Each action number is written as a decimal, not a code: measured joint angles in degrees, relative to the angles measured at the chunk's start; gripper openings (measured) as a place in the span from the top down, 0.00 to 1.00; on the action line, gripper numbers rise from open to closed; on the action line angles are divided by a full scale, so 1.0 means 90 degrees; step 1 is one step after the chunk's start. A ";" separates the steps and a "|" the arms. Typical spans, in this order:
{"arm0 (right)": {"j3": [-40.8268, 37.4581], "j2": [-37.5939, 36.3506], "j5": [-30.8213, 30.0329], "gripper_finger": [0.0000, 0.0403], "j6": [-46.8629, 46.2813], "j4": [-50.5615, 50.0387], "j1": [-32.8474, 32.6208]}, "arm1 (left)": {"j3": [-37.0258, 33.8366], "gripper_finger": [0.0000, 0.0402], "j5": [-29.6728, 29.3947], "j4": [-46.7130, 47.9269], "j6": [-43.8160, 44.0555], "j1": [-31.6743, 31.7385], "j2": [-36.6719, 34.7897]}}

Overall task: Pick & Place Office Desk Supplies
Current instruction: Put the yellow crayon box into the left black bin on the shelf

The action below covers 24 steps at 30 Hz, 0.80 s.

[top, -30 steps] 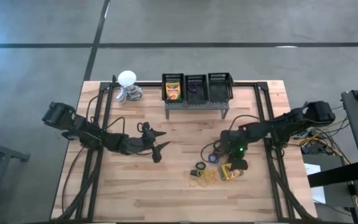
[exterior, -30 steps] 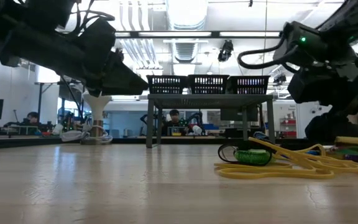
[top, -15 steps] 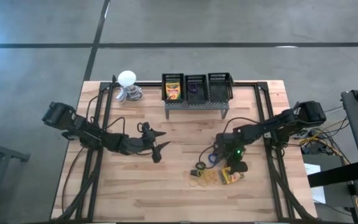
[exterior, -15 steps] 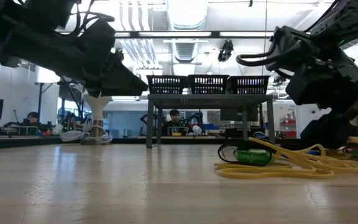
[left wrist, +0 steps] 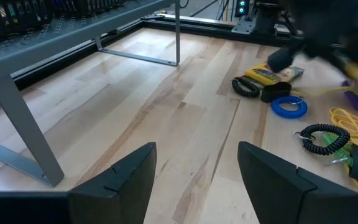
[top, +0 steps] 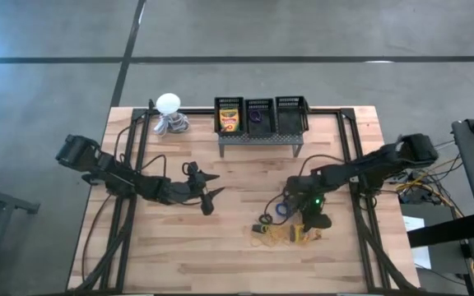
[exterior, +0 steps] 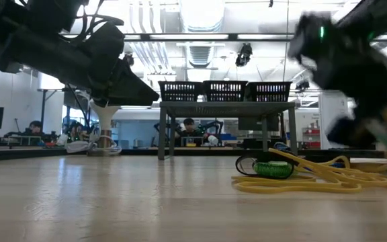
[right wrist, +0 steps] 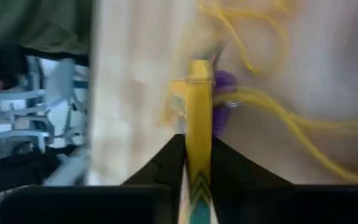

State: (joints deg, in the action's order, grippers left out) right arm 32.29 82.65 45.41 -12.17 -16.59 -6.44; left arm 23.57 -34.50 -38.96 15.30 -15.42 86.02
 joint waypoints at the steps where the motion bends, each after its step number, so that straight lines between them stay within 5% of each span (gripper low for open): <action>1: 0.0048 -0.0223 0.0044 0.91 -0.0044 0.0043 0.0006 | -0.0001 0.42 -0.0001 0.0002 0.0008 0.0000 0.0000; 5: 0.0062 -0.1054 -0.0263 0.94 -0.0020 0.0006 0.0034 | -0.0002 0.42 -0.0007 0.0016 0.0018 0.0000 0.0000; 10: -0.0132 -0.2090 -0.1801 0.88 0.0070 0.0468 0.0049 | -0.0002 0.42 0.0056 0.0035 0.0110 0.0000 0.0000; 14: -0.0518 -0.2594 -0.2958 0.87 0.0224 0.1736 0.0044 | -0.0002 0.42 0.0084 0.0089 0.0153 0.0000 0.0000; 20: -0.0985 -0.2849 -0.3706 0.90 0.1333 0.4390 0.0081 | -0.0002 0.42 0.0124 0.0126 0.0180 0.0000 0.0000; 24: -0.0670 -0.3189 -0.4894 0.90 0.2278 0.4569 0.0355 | -0.0002 0.42 0.0124 0.0129 0.0180 0.0000 0.0000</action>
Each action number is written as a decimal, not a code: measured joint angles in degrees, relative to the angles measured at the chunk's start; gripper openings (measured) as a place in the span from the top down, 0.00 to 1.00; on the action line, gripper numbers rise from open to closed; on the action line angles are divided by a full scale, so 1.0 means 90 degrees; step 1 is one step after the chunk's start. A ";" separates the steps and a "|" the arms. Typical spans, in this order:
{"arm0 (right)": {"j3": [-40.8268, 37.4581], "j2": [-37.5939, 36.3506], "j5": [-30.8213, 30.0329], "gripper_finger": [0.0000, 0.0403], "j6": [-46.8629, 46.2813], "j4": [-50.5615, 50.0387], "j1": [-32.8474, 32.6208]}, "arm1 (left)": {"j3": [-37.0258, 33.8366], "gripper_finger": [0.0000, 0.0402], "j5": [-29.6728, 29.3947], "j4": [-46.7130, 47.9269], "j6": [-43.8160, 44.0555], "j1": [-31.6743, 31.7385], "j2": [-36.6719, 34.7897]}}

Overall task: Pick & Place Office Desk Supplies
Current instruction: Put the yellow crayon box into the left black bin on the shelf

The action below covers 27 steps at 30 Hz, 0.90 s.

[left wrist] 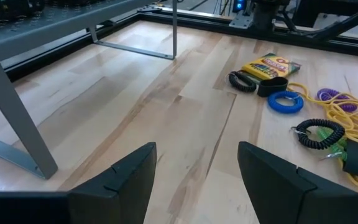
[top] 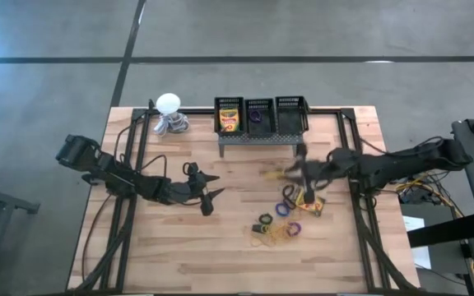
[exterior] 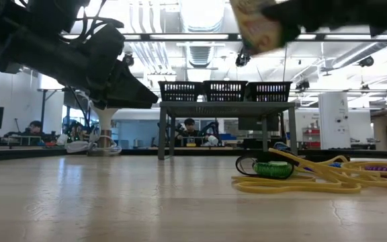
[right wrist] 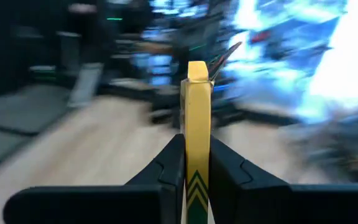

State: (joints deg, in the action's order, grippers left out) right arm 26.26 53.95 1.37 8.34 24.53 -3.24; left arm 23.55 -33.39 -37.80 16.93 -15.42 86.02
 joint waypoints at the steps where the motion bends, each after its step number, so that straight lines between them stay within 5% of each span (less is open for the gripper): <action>1: 0.0167 -0.0121 -0.0318 0.90 0.0262 -0.0137 0.0132 | 0.0000 0.42 0.0000 0.0000 0.0000 0.0000 0.0000; 4: 0.0782 -0.0400 -0.0989 0.90 0.0897 -0.0841 0.0861 | 0.0000 0.42 0.0000 -0.0001 -0.0001 0.0000 0.0000; 7: 0.1368 -0.0356 -0.0661 0.90 0.0936 -0.1879 0.2120 | 0.0000 0.42 0.0000 -0.0002 -0.0002 0.0000 0.0000; 16: 0.2018 0.0850 0.3814 0.90 0.0340 -0.2620 0.6355 | 0.0000 0.42 0.0000 0.0001 0.0000 0.0000 0.0000; 20: 0.1919 0.1396 0.4311 0.90 0.0265 -0.2415 0.7026 | 0.0000 0.42 0.0000 0.0044 0.0000 0.0000 0.0000; 27: 0.1896 0.1832 0.4595 0.90 0.0222 -0.1850 0.7042 | 0.0000 0.42 0.0000 0.0047 0.0002 0.0002 0.0000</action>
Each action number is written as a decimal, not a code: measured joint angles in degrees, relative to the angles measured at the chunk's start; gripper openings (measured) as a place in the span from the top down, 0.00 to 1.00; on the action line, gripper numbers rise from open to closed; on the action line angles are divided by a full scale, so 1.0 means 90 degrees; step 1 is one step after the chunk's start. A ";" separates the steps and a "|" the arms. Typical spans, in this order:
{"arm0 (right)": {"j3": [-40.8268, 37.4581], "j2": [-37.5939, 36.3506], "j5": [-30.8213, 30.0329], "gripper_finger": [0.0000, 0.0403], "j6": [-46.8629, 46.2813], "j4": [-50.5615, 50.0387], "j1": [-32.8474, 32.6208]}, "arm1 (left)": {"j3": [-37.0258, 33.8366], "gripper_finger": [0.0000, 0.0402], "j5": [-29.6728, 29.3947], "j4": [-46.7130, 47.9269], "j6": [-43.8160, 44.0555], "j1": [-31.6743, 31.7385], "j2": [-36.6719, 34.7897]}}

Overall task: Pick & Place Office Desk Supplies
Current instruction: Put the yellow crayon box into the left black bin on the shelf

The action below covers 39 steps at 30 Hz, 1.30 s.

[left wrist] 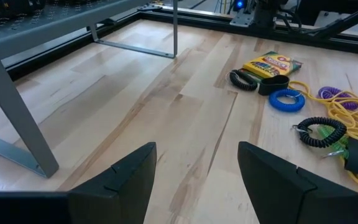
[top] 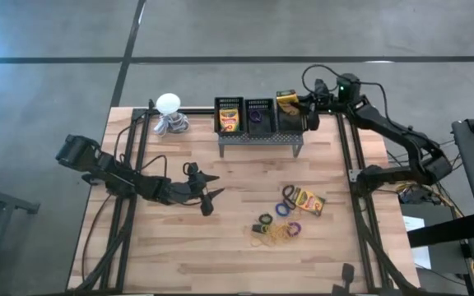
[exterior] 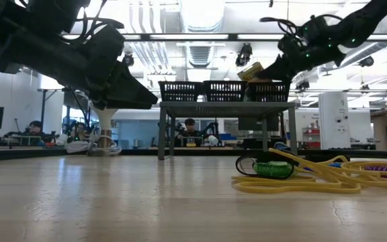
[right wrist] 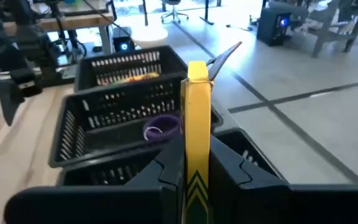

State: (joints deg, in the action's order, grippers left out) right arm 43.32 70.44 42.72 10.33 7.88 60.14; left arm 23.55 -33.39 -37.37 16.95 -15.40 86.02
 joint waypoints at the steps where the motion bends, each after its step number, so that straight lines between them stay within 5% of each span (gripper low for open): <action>1: 0.0001 -0.0008 -0.0004 0.90 -0.0013 0.0046 0.0004 | 0.0000 0.42 0.0001 0.0000 0.0000 0.0000 0.0000; 12: 0.0013 -0.1393 -0.0047 0.90 -0.0574 0.0377 -0.0553 | 0.0000 0.42 0.0001 -0.0010 0.0055 0.0000 0.0000; 16: -0.0260 -0.2073 -0.0345 0.90 -0.0576 0.0440 -0.1974 | 0.0000 0.42 0.0039 -0.0370 -0.0343 -0.0015 0.0000; 21: -0.1197 -0.2355 -0.2402 0.90 -0.0087 0.1142 -0.4485 | 0.0007 0.42 0.0962 -0.1921 -0.1760 -0.0003 0.0000; 24: -0.1886 -0.2091 -0.3604 0.90 0.0068 0.2679 -0.5920 | 0.0225 0.42 0.1430 -0.2456 -0.2627 0.0097 0.0000; 29: -0.2560 -0.1213 -0.4637 0.90 0.0797 0.5284 -0.7429 | 0.1208 0.42 0.1559 -0.1948 -0.3608 0.0373 0.0000; 32: -0.2590 -0.0718 -0.4870 0.90 0.1007 0.6098 -0.7592 | 0.1864 0.42 0.1593 -0.1060 -0.3549 0.0537 0.0000; 39: -0.1919 0.0141 -0.4894 0.90 0.1025 0.5501 -0.7560 | 0.2865 0.35 0.2615 0.0394 -0.3554 0.0622 0.0000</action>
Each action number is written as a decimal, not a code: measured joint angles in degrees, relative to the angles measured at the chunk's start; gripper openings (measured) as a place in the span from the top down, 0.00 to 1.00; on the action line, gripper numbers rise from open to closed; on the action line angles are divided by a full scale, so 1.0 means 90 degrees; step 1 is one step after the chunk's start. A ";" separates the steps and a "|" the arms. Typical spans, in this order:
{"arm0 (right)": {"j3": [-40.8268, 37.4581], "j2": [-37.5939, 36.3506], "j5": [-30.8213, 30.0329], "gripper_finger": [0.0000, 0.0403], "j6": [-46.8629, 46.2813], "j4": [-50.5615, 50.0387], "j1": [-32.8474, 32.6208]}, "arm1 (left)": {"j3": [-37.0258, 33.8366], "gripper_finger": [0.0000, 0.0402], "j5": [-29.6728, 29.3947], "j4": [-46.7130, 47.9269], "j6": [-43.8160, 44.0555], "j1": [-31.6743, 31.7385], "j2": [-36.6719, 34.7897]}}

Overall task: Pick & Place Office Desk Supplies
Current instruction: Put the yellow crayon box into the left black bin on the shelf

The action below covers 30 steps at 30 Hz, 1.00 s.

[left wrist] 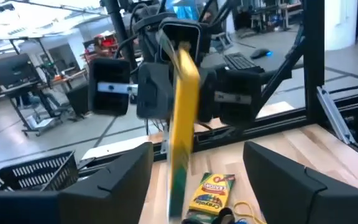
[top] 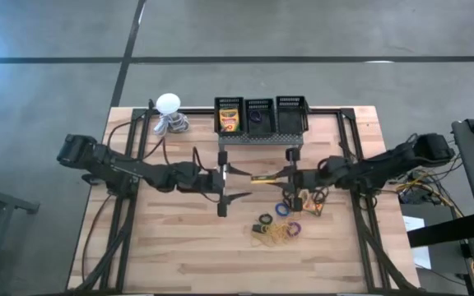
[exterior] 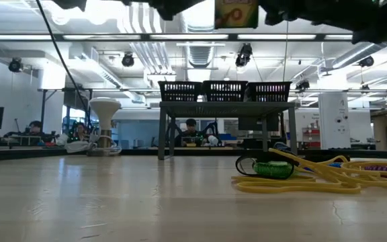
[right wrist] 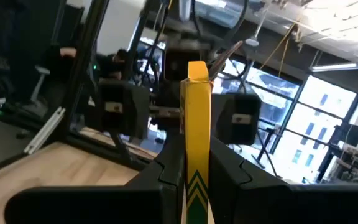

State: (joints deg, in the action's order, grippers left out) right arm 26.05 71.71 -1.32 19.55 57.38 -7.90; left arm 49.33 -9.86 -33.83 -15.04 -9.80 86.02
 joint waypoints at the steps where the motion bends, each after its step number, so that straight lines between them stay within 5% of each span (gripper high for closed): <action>1: 0.0074 0.0084 0.0003 0.90 0.0020 -0.0046 0.0000 | 0.0068 0.34 -0.0073 0.0101 0.0005 0.0000 0.0000; 10: 0.0520 0.0658 0.0007 0.90 -0.0003 -0.0209 0.0002 | 0.0103 0.34 -0.0281 0.0187 0.0047 -0.0002 0.0000; 23: 0.0501 0.0698 -0.0139 0.88 -0.0138 -0.0534 0.0011 | 0.0100 0.94 -0.0337 0.0216 0.0047 -0.0117 0.0000; 30: 0.0809 0.0188 -0.1383 0.69 -0.0602 -0.3061 0.0010 | 0.0904 0.94 -0.1480 0.2519 0.0491 -0.0045 -0.0424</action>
State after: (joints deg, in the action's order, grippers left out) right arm 33.33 73.41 -13.77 14.14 29.84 -7.81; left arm 57.47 -23.18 -11.16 -10.62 -10.20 82.21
